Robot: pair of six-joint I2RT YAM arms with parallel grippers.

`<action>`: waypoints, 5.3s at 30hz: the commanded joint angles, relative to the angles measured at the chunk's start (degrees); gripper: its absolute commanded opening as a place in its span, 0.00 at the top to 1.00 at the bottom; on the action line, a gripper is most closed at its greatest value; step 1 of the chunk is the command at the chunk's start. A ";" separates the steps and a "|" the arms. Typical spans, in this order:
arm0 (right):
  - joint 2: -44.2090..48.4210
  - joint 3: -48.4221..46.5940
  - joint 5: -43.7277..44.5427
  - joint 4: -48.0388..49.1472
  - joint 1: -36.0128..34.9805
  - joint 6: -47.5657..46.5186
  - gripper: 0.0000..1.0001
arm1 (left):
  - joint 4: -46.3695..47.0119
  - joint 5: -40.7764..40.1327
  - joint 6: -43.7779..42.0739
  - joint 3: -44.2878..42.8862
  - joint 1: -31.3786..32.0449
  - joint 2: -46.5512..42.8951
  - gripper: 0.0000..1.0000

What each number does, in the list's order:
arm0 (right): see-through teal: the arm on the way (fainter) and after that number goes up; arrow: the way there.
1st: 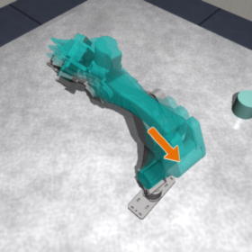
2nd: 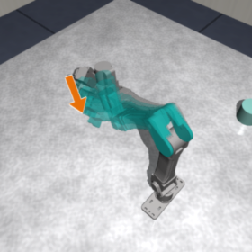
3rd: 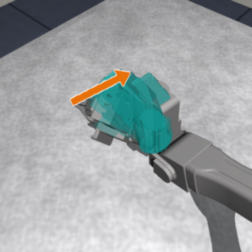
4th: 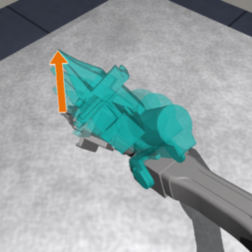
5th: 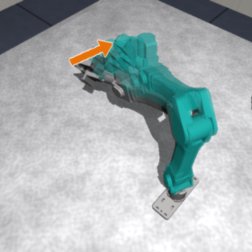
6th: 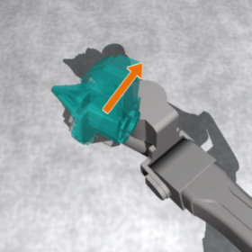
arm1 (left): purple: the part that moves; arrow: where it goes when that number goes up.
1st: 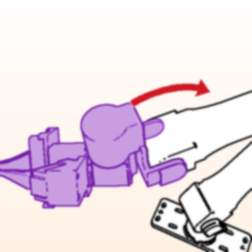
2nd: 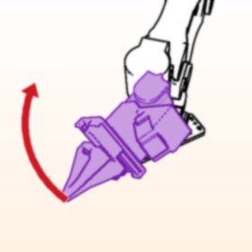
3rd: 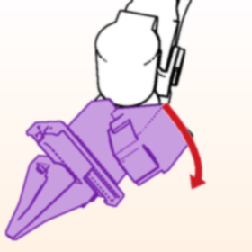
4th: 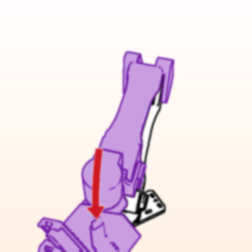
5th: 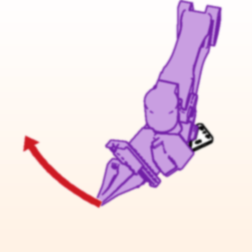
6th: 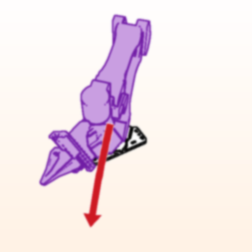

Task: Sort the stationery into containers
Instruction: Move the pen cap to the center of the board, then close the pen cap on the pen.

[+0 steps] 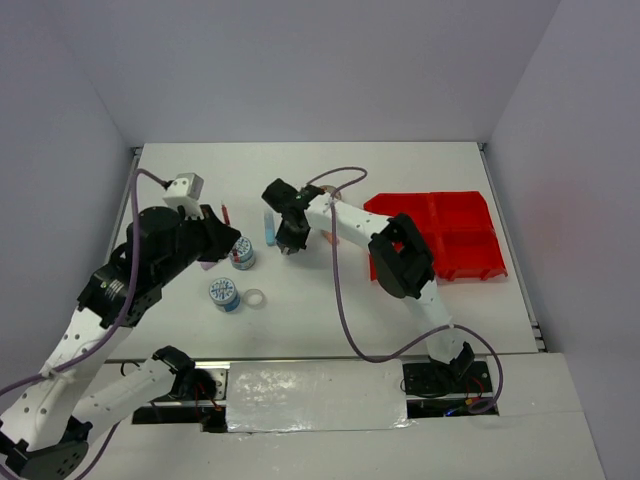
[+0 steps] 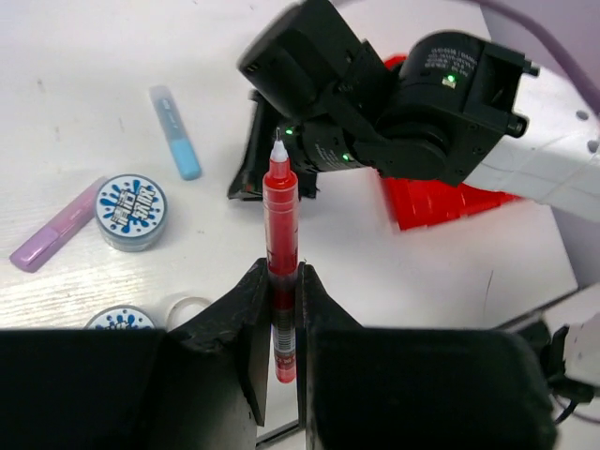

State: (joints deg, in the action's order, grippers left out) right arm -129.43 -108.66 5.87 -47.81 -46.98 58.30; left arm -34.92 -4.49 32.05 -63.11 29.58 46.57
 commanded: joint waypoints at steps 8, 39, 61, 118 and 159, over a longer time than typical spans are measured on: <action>9.28 9.70 7.75 -12.47 -0.74 42.59 0.90 | -4.19 -7.02 3.72 -2.72 -0.40 -4.99 1.00; 22.43 24.43 -10.07 8.06 7.87 -74.19 0.09 | -5.87 2.46 0.64 -4.30 -0.40 -5.43 0.99; 9.55 14.00 -15.80 10.37 0.93 -95.04 0.25 | -8.32 8.80 -1.55 -6.05 -0.40 -8.07 0.90; 13.23 17.78 -13.96 13.54 6.29 -66.21 0.52 | -7.45 11.08 -4.89 -2.72 -0.40 -7.37 1.00; 8.58 20.95 -17.48 14.77 4.18 -75.26 0.56 | -5.25 14.95 -4.10 -0.96 -0.40 -7.02 1.00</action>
State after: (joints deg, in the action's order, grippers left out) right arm -118.87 -86.08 -10.92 -34.06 -41.54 -17.43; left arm -43.75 9.28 28.56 -64.05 29.39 39.24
